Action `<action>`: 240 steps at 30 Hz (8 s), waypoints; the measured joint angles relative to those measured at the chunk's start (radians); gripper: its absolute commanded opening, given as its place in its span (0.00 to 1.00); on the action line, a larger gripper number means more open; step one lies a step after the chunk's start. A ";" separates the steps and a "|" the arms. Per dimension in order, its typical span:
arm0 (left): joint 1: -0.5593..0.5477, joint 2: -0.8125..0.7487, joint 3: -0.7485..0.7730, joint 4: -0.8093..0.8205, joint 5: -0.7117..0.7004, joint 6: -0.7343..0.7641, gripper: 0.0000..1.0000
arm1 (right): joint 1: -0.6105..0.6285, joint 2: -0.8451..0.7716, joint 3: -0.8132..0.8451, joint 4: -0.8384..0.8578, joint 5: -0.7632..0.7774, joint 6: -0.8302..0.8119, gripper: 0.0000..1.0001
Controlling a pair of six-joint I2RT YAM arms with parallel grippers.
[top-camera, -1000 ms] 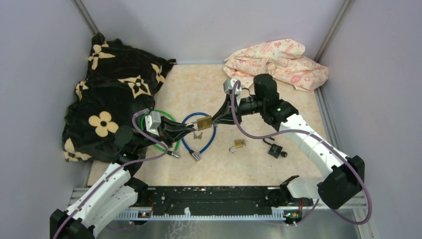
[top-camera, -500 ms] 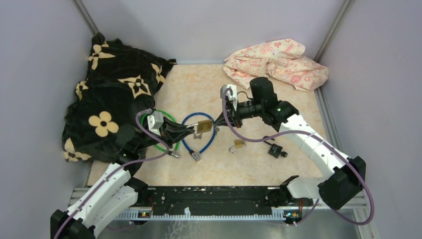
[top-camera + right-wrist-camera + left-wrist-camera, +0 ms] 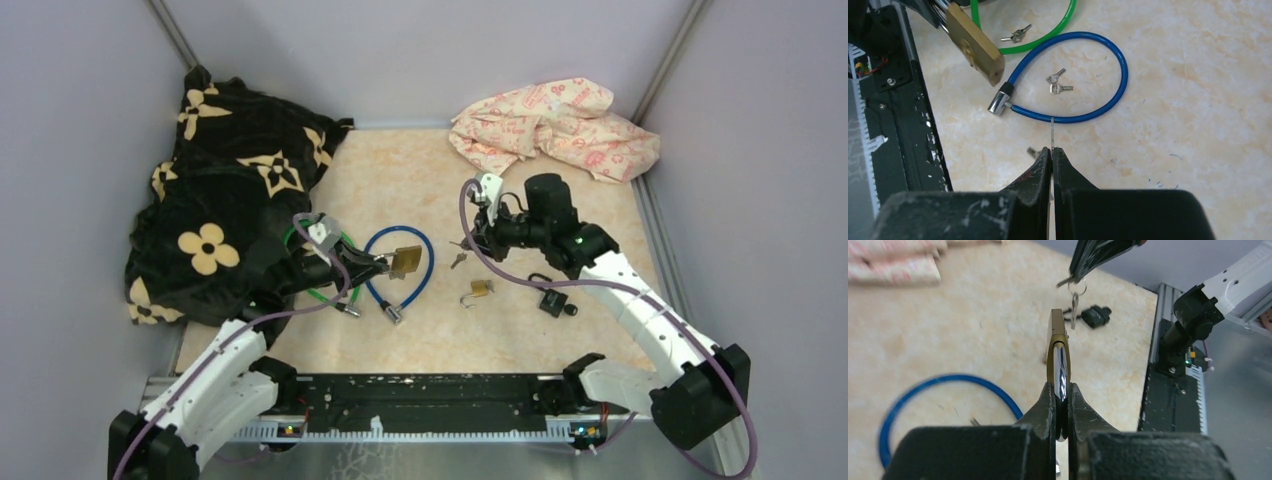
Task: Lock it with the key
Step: Place the lock at the center of the board, then place the key at the center of the board, then pick up the lock from the center of the board, then lock the lock.
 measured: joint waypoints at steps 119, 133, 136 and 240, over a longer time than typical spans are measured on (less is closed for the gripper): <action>-0.239 0.256 -0.201 0.224 -0.395 -0.257 0.79 | 0.225 0.462 -0.125 -0.016 0.814 0.723 0.00; -0.513 0.922 0.140 0.339 -0.429 -0.060 0.58 | 0.211 0.239 -0.280 0.125 0.697 0.750 0.00; -0.517 0.969 0.188 0.337 -0.433 -0.039 0.41 | 0.209 0.237 -0.280 0.140 0.676 0.747 0.00; -0.142 0.040 -0.005 0.261 0.053 -0.137 0.43 | 0.307 -0.208 -0.344 0.708 -0.032 0.259 0.00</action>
